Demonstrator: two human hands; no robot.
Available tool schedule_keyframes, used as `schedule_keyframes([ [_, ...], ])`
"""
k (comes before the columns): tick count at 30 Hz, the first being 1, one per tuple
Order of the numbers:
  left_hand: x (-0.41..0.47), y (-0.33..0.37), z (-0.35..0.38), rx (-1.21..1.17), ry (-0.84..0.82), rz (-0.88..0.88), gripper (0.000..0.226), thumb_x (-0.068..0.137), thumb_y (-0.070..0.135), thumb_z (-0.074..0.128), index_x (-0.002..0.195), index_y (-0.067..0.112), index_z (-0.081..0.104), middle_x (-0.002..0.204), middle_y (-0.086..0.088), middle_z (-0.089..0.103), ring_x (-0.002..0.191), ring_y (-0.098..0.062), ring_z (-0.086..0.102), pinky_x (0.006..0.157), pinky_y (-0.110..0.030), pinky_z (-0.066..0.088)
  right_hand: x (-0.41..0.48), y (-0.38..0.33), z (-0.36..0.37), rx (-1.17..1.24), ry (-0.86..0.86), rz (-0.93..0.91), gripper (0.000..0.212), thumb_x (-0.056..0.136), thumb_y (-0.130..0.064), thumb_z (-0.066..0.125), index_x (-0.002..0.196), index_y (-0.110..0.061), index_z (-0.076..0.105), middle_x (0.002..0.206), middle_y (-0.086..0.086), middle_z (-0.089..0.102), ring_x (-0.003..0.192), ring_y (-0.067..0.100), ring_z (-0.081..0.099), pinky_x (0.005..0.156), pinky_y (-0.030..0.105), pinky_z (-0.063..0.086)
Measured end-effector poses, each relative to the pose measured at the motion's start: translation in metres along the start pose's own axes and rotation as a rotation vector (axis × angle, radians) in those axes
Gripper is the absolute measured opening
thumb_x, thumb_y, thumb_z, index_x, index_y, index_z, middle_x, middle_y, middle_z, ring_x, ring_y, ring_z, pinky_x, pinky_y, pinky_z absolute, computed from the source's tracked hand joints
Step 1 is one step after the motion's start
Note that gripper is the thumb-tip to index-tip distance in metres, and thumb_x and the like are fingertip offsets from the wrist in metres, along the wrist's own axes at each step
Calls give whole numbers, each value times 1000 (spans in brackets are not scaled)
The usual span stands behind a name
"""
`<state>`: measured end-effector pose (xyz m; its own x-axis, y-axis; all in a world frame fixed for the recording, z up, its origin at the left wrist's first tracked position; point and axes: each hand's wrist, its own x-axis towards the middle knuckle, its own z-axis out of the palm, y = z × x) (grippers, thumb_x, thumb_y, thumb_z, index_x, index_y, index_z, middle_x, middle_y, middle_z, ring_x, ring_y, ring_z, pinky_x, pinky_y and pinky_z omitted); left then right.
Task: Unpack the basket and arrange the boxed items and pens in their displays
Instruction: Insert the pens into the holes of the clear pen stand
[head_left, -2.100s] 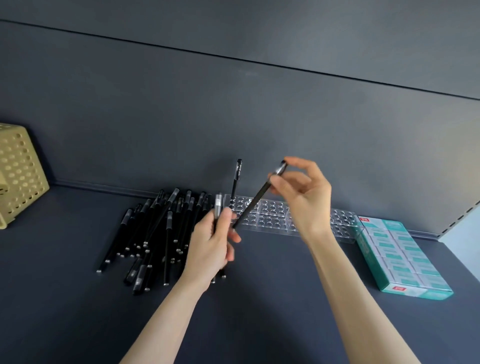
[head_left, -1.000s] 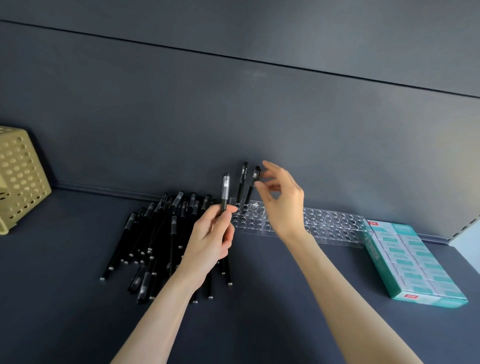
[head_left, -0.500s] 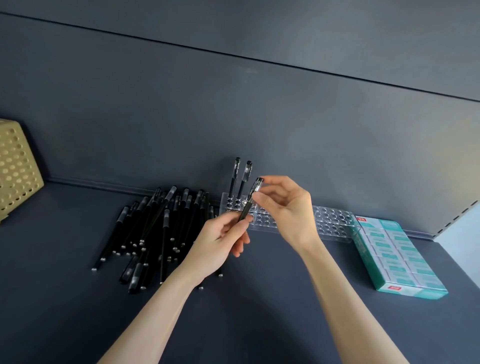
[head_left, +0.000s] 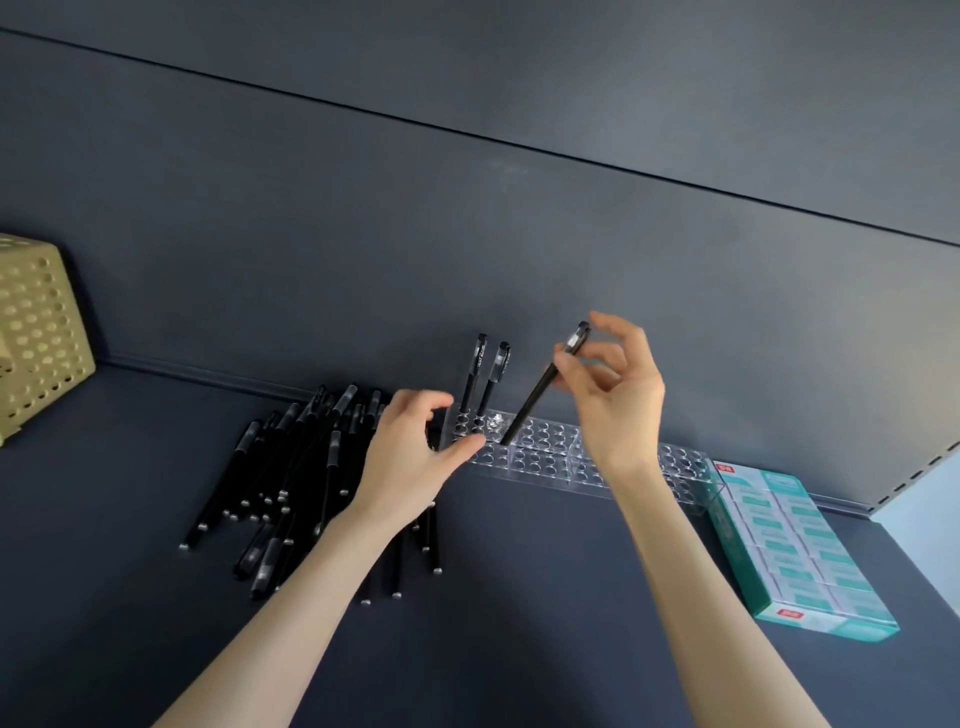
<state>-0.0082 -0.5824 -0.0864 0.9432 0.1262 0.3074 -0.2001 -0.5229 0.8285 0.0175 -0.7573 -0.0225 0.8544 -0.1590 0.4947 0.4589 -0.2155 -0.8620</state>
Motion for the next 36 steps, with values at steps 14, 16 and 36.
schedule_keyframes([
  [14,23,-16,10,188,-91,12,56,79,40,74,124,10,61,124,-5,61,113,-21,59,95,-40,44,12,36,24,-167,-46,-132,32,85,-3,66,111,-17,56,88,-8,62,74,1,60,66,4,41],
  [16,22,-15,11,180,-82,18,55,78,39,74,123,10,62,123,-3,62,109,-17,62,93,-39,46,9,42,26,-217,-65,-138,32,85,-4,66,114,-13,57,86,-8,60,73,-3,58,67,3,41],
  [36,19,-5,6,276,-106,1,55,80,40,72,126,11,59,127,-7,61,116,-24,58,98,-41,42,-4,39,23,-425,-125,-172,33,86,-5,62,117,-15,59,94,-4,62,71,13,60,75,42,54],
])
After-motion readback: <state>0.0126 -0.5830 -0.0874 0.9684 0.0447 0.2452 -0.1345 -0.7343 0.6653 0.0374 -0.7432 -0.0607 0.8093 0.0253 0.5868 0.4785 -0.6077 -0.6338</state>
